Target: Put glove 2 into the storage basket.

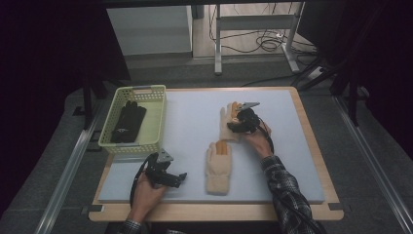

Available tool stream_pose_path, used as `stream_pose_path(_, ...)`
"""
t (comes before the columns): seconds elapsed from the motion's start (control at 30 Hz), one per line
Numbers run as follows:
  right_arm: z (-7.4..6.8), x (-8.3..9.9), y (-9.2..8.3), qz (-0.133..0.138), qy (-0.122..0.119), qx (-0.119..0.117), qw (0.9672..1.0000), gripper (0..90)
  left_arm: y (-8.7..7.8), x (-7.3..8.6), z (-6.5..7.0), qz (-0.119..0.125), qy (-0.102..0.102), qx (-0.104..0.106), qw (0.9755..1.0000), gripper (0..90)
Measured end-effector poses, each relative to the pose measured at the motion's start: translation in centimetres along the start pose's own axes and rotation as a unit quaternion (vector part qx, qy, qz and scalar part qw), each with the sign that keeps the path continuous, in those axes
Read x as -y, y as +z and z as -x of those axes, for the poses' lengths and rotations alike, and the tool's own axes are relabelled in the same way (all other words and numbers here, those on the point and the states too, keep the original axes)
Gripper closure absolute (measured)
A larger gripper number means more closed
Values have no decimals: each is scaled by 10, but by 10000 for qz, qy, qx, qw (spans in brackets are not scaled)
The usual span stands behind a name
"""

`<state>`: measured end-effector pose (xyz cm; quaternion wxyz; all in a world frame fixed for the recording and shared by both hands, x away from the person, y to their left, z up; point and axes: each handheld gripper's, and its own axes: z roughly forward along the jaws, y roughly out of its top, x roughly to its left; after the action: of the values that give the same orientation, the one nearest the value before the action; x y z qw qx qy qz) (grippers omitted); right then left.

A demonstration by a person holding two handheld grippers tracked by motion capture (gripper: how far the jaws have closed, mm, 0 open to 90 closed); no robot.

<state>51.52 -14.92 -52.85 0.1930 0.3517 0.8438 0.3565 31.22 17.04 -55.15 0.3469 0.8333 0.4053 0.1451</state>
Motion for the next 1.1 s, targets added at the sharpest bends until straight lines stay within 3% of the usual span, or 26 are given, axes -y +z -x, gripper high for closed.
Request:
stream_pose_path(0.13,5,2,0,75,131,-114,9998,549,0,0,0,-16,34,0,10000,11)
stream_pose_path(0.27,4,-1,-5,4,128,-57,9999,598,0,0,-1,-17,40,-1,10000,11)
stream_pose_path(0.73,0,-21,-54,321,254,-306,9987,598,0,0,-1,-29,50,-6,10000,11)
stream_pose_path(1.0,-14,-30,-94,506,224,-543,9970,597,0,0,0,-20,39,-2,10000,11)
stream_pose_path(1.1,-30,-28,-111,564,228,-753,9953,597,0,0,0,-1,21,-2,10000,11)
